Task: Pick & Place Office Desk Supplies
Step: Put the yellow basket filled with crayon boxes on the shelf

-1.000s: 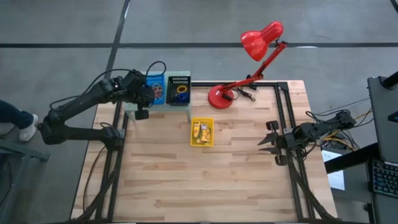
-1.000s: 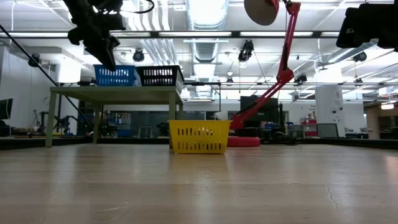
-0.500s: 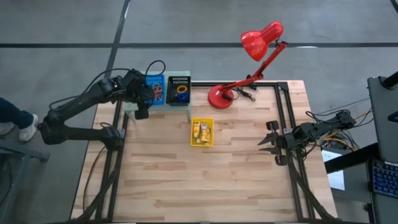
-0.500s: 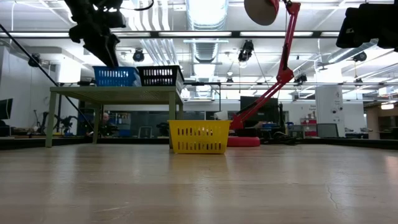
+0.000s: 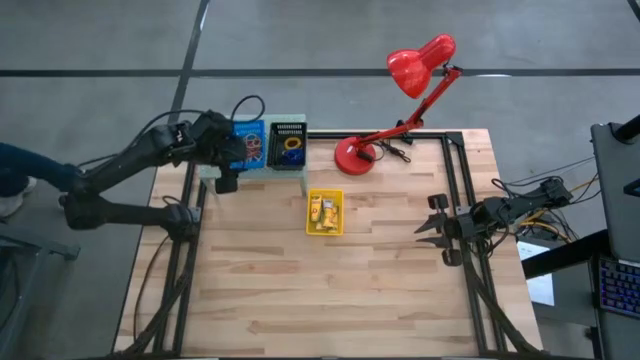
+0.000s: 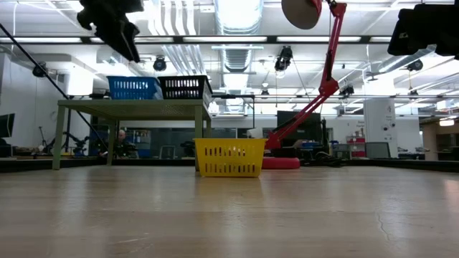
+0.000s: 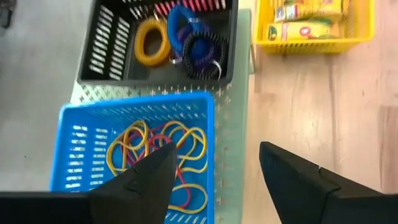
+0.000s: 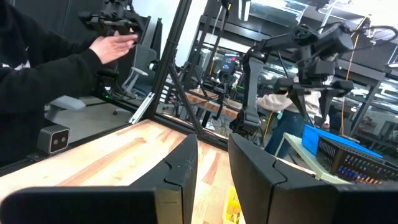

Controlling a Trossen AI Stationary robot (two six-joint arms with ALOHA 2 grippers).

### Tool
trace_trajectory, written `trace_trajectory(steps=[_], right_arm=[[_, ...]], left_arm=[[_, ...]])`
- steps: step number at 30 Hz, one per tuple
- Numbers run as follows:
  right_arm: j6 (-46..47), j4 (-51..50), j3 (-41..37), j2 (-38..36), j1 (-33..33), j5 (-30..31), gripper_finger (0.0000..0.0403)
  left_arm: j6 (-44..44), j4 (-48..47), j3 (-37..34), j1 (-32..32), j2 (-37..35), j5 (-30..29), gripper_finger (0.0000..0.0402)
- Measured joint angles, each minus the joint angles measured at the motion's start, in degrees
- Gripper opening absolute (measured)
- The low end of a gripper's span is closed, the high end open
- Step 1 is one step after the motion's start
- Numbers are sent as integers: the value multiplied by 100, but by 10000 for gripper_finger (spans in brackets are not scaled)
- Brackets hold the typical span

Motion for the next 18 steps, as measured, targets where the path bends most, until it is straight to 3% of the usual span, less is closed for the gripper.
trace_trajectory(steps=[5, 12, 18], right_arm=[[0, -2, 0, 0, 2, -2, 86], [0, 0, 0, 0, 2, -2, 86], [0, -2, 0, 0, -1, -1, 86]], left_arm=[[-509, 67, 11, -827, 9, -466, 236], [-1374, 550, -139, -2543, 358, -1704, 234], [-1602, 1033, -141, -3475, 953, -1893, 235]])
